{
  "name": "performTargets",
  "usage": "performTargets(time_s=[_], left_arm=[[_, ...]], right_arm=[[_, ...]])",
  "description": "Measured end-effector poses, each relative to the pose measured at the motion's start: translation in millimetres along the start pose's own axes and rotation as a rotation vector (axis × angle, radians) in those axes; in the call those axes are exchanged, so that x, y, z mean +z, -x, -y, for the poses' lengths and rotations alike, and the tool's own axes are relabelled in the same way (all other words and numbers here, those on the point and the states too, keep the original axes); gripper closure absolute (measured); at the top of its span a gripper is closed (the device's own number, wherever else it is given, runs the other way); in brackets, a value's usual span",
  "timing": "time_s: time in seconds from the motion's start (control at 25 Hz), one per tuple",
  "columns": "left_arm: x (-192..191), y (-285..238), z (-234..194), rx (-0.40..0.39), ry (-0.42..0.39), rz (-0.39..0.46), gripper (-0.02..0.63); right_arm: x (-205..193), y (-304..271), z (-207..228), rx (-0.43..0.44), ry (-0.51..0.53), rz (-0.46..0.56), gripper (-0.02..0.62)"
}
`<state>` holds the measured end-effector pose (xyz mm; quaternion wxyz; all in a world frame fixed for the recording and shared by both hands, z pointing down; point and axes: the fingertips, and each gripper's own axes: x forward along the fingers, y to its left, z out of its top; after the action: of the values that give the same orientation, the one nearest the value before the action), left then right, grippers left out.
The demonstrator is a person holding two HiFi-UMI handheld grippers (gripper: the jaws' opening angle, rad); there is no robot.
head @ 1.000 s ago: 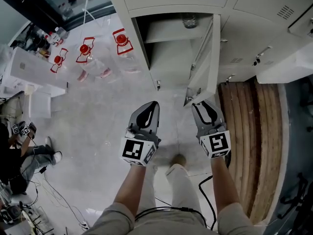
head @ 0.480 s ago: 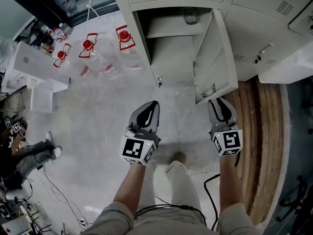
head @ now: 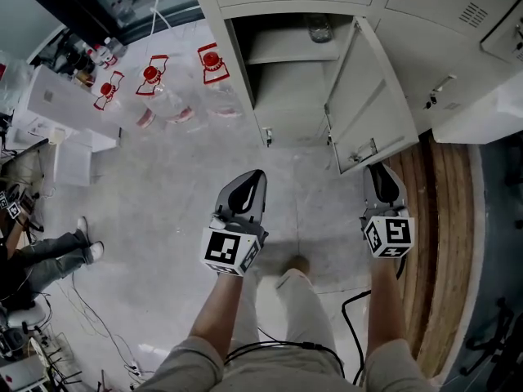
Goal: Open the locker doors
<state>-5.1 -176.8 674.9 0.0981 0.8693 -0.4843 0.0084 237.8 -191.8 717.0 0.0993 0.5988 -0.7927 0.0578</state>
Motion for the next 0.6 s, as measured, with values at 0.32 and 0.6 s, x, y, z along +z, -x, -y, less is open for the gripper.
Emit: performTargets(time_s=[0.32,0.6], left_arm=[[4,6,2,-0.002,-0.003,-0.001,0.607],[14,14,0,0.009,-0.011,0.003,0.607]], right_arm=[[-1,6,23,-0.083,-0.049,-0.019,0.491],[21,24,23,-0.125,-0.061,0.023,0.474]])
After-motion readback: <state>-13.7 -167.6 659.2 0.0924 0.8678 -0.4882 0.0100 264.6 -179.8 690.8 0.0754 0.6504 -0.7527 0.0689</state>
